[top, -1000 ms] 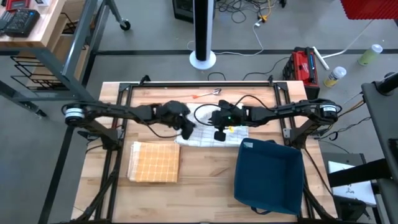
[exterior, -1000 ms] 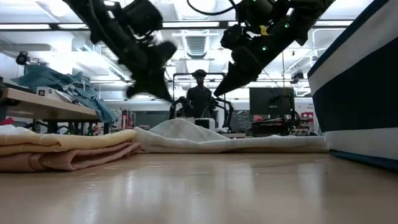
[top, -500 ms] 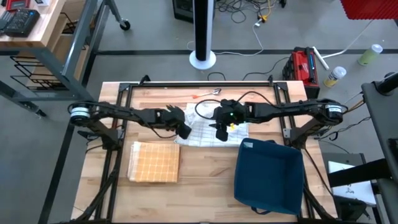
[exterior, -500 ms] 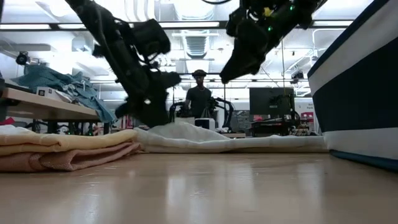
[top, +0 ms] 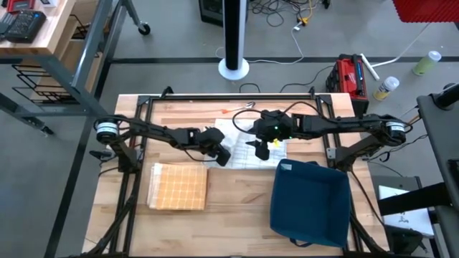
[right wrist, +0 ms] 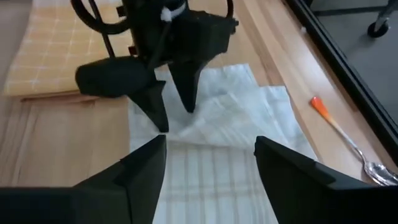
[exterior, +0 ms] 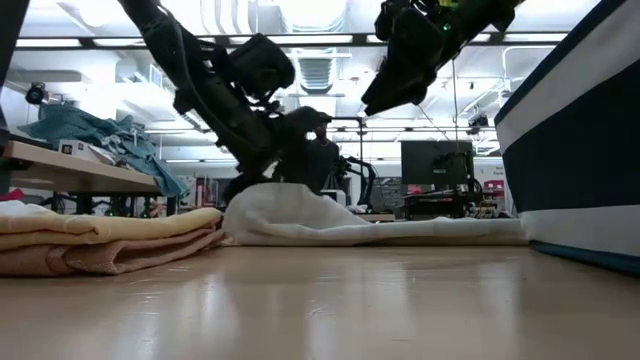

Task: Fold towel
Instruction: Fold the white towel

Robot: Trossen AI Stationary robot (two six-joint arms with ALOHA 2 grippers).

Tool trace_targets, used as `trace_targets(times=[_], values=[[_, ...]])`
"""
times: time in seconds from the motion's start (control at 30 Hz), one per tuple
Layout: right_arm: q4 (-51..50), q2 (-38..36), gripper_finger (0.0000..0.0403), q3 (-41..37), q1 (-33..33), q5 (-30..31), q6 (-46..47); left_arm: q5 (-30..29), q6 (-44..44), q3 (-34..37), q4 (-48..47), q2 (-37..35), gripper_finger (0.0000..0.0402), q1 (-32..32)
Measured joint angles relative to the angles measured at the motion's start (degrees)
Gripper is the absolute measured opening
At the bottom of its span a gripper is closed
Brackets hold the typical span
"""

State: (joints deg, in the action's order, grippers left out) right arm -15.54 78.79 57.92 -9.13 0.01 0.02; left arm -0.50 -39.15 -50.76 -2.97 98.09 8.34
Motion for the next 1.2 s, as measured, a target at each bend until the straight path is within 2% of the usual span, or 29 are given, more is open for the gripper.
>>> trace_targets(times=[0.1, 0.17, 0.3, 0.33, 0.5, 0.77, 1.1, 1.2], values=[[-0.10, -0.07, 0.0240, -0.03, 0.00, 0.00, 0.01, -1.32, 0.86, 0.00, 5.82, 1.64, 0.0233, -0.15], [-0.85, -0.07, 0.0238, -0.03, 0.00, 0.00, 0.42, -2.13, 1.69, 0.10, 7.50, 2.39, 0.0194, -0.13], [-1.93, -0.51, 0.0226, -0.03, 0.00, 0.00, 0.39, -3.18, 4.71, 0.11, 11.38, 2.49, 0.0044, -0.17], [-2.10, -0.93, 0.0222, -0.03, 0.00, 0.00, 0.33, -3.28, 5.22, 0.11, 12.50, 2.40, 0.0024, -0.17], [-4.12, -3.64, 0.0201, -0.03, 0.00, 0.04, 0.28, -3.13, 7.34, 0.11, 19.00, 0.19, 0.0004, -0.90], [-7.79, -6.52, 0.0174, -0.08, 0.64, 0.03, -1.38, -3.03, 10.61, 0.09, 23.34, -3.85, 0.0001, -3.07], [-5.95, -0.68, 0.0170, -0.84, 1.01, 0.36, -10.26, -2.46, 12.57, 0.26, 24.38, -7.75, 0.0001, -4.41], [-3.17, 0.40, 0.0176, -0.86, 1.16, 4.20, -11.48, -1.96, 13.08, 0.26, 24.20, -7.64, 0.0000, -5.09]])
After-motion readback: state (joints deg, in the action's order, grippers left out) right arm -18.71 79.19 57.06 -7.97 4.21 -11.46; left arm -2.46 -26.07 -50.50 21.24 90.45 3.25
